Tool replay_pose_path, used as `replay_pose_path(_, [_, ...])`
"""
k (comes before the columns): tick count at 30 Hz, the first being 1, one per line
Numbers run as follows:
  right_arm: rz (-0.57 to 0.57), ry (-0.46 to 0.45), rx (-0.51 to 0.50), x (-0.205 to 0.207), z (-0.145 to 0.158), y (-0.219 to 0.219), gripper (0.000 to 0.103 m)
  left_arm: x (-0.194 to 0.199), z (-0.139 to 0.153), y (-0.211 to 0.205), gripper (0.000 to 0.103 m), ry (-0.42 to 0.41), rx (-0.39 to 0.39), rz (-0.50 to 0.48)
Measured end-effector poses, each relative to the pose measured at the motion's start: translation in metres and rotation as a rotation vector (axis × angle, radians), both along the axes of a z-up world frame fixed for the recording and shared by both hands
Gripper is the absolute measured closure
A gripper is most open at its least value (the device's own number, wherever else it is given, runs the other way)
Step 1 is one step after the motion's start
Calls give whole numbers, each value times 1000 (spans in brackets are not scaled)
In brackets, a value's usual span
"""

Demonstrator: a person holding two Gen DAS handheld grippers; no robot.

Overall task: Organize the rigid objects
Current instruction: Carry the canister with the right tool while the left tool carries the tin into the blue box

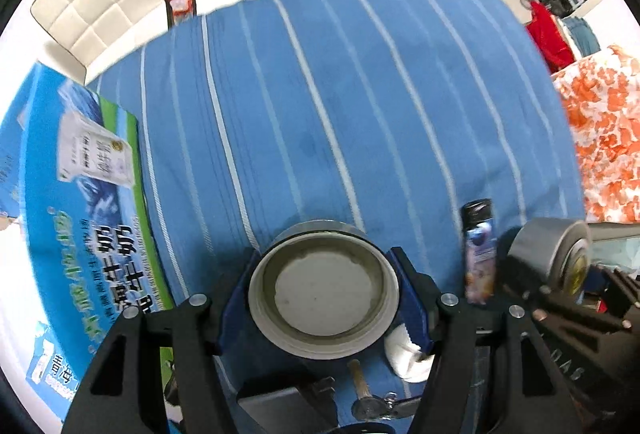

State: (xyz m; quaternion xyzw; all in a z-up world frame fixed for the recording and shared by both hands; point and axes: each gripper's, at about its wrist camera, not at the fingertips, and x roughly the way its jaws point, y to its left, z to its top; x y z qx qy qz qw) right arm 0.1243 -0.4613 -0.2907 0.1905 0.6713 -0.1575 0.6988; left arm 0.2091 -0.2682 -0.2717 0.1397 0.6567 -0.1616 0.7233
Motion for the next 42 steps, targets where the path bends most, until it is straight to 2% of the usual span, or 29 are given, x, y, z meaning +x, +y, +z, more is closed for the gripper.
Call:
replay_pose_path(5, [11,-40,-15,-9,25,5,29,-12,32,3,41,-55,-39,-16])
replay_pose_path(12, [45,-118,-42,-19,77,24,30,-26,79,15,41,-120,-110,-15])
replay_pose_path(15, [68,-152,-54,-19,98,34,30,-15,94,28,41,-139,-135,-9])
replay_pose_path(24, [160,-265,-52,-20,167,95,30,-21,151,75,41,-211,-200,41])
replay_pose_path(30, [225,-325,-19,-19,203,152,30,-28,181,132,41,-254,-224,103])
replay_pose_path(36, [297,-342,42,-13,216,215,30,-40,199,194,41,-282,-229,182])
replay_pose_path(42, [363,-329,70,4,203,270,30,-43,202,264,41,-295,-207,283])
